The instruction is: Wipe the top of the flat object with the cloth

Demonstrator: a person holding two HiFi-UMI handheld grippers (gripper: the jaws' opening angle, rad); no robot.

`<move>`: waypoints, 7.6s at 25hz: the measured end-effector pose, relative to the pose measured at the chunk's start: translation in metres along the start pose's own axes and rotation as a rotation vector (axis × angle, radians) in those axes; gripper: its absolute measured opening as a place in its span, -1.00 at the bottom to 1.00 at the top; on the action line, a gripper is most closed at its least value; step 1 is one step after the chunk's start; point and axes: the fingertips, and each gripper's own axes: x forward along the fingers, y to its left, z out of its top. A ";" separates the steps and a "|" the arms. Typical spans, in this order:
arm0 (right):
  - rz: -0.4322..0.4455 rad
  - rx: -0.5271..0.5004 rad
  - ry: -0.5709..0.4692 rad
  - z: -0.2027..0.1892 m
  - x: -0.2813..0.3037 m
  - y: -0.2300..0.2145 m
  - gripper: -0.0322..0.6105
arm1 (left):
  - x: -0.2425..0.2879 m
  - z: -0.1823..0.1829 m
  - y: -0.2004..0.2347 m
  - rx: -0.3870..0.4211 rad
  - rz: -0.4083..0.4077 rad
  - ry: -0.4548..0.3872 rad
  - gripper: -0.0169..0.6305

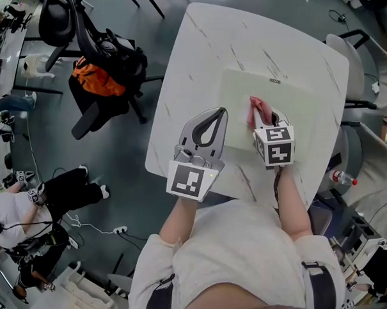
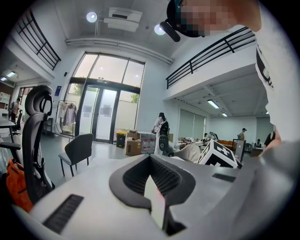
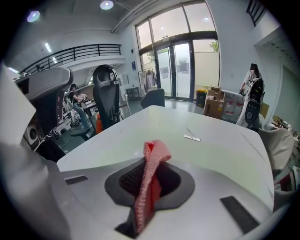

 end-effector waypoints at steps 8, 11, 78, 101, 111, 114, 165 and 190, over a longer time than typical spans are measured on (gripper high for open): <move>-0.061 0.042 0.007 -0.013 -0.015 -0.030 -0.79 | 0.004 0.003 -0.012 0.007 -0.031 0.000 -0.92; -0.095 0.064 0.006 -0.020 -0.022 -0.047 -0.79 | 0.006 0.004 -0.017 0.007 -0.043 0.003 -0.92; -0.250 0.358 -0.057 -0.108 -0.098 -0.075 -0.79 | -0.026 -0.003 -0.056 0.032 -0.192 -0.007 -0.92; -0.065 0.253 -0.064 -0.063 -0.044 0.033 -0.79 | -0.064 -0.006 -0.032 0.032 -0.096 -0.025 -0.92; -0.013 0.207 -0.048 -0.047 -0.022 0.078 -0.79 | -0.082 -0.006 -0.016 0.026 -0.045 -0.027 -0.92; 0.000 0.179 -0.049 -0.042 -0.016 0.092 -0.79 | -0.089 -0.007 -0.011 0.020 -0.028 -0.029 -0.92; -0.195 0.303 -0.246 -0.079 -0.132 0.027 -0.79 | -0.139 0.021 -0.082 0.105 -0.145 -0.105 -0.92; -0.303 0.199 -0.520 -0.084 -0.325 0.054 -0.79 | -0.182 0.035 -0.174 0.173 -0.325 -0.158 -0.92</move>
